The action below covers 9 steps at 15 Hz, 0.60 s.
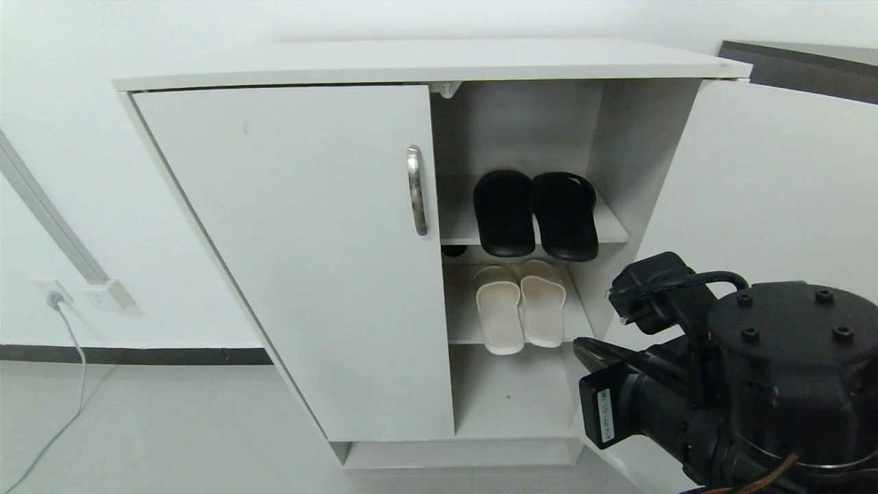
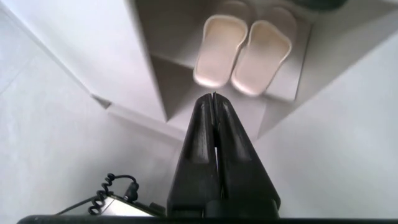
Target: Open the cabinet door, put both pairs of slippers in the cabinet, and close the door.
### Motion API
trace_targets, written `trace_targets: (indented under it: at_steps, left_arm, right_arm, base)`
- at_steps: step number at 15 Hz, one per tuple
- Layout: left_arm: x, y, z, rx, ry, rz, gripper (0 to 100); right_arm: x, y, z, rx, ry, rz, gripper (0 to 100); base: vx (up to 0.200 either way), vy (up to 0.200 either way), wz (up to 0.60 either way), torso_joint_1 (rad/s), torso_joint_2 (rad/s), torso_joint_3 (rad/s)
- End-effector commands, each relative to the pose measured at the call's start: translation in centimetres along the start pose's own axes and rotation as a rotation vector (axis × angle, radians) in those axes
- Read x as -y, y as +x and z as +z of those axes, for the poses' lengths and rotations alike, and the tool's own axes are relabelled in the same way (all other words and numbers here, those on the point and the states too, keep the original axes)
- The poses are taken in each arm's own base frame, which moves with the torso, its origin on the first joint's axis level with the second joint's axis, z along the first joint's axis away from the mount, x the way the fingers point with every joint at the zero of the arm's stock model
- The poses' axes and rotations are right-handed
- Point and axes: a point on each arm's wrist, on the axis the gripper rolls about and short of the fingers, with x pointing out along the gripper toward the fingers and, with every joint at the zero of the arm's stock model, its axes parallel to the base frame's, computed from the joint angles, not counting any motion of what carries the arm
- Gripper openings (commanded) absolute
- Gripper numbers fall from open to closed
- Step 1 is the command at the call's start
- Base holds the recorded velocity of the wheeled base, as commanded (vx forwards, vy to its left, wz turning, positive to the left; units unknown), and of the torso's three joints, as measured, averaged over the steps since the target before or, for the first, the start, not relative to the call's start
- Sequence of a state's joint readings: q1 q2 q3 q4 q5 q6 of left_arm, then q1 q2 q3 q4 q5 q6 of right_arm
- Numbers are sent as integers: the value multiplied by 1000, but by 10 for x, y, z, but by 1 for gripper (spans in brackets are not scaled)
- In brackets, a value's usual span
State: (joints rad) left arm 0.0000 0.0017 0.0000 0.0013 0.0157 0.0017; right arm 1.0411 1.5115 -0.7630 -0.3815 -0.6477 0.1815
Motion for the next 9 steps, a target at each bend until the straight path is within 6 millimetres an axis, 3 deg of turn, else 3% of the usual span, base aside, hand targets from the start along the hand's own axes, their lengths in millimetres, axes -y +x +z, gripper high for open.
trace_targets:
  at_steps: [1,5,9]
  left_arm:
    - [0,0,0,-2,0,1,0]
    - [0,0,0,-2,0,1,0]
    - [0,0,0,-2,0,1,0]
  right_arm:
    - [0,0,-2,-2,-1,0,0]
    - [2,4,-5,10,7,-6,0]
    - [2,7,-8,-3,-1,-9,0]
  base:
    - [-200,0,0,-2,-2,2]
    - [-200,0,0,2,4,4]
    - [0,0,0,0,0,0]
